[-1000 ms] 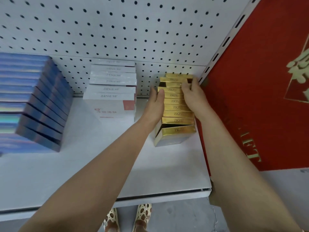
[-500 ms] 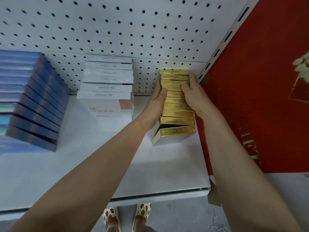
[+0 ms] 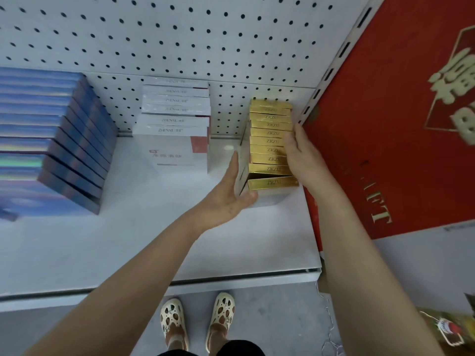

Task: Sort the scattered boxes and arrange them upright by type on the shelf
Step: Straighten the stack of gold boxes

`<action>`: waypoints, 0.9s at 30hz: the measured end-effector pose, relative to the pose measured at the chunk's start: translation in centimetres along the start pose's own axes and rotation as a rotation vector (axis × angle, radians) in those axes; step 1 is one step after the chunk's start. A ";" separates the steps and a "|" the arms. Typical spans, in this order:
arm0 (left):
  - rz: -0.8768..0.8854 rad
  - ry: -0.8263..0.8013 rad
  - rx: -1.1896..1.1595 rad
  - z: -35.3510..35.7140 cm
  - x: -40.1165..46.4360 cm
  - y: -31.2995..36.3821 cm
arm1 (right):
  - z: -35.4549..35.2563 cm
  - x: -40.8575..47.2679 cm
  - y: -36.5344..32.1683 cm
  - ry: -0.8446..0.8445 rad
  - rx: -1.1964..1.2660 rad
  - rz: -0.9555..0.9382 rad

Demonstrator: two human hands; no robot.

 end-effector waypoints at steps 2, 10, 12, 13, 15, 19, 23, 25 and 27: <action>0.029 -0.015 0.102 0.7 0.4 -0.9 | 0.7 -0.4 0.3 -0.007 0.032 0.023; 0.062 0.114 0.227 1.8 3.1 -2.3 | 0.8 -0.6 0.0 0.021 -0.041 -0.004; 0.101 0.113 0.209 1.7 3.0 -1.6 | 0.7 -0.6 -0.2 0.031 -0.098 -0.028; 0.144 0.109 0.191 1.6 2.8 -1.1 | 0.5 -0.5 -0.4 0.039 -0.141 -0.038; 0.193 0.093 0.153 1.2 2.1 0.1 | -0.3 -0.2 -0.9 0.071 -0.219 -0.034; 0.121 0.144 0.066 -0.4 1.9 2.1 | -1.3 2.6 -1.6 0.135 -0.297 -0.097; 0.155 0.321 0.013 -2.6 5.4 4.7 | -0.6 5.2 -1.6 0.090 -0.314 -0.044; 0.119 0.335 -0.038 -3.4 7.9 4.7 | -0.1 5.7 -1.7 0.068 -0.322 -0.062; 0.051 0.311 -0.096 -3.8 10.0 3.7 | 0.1 6.0 -1.6 0.071 -0.322 -0.079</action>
Point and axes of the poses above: each hand's wrist, its own x-axis towards the middle knuckle, its own z-axis out of the palm, y = z × x, the point moved 7 cm from there along x, towards the middle knuckle, and after that the axes turned 2 degrees about -z, right-handed, at the moved point
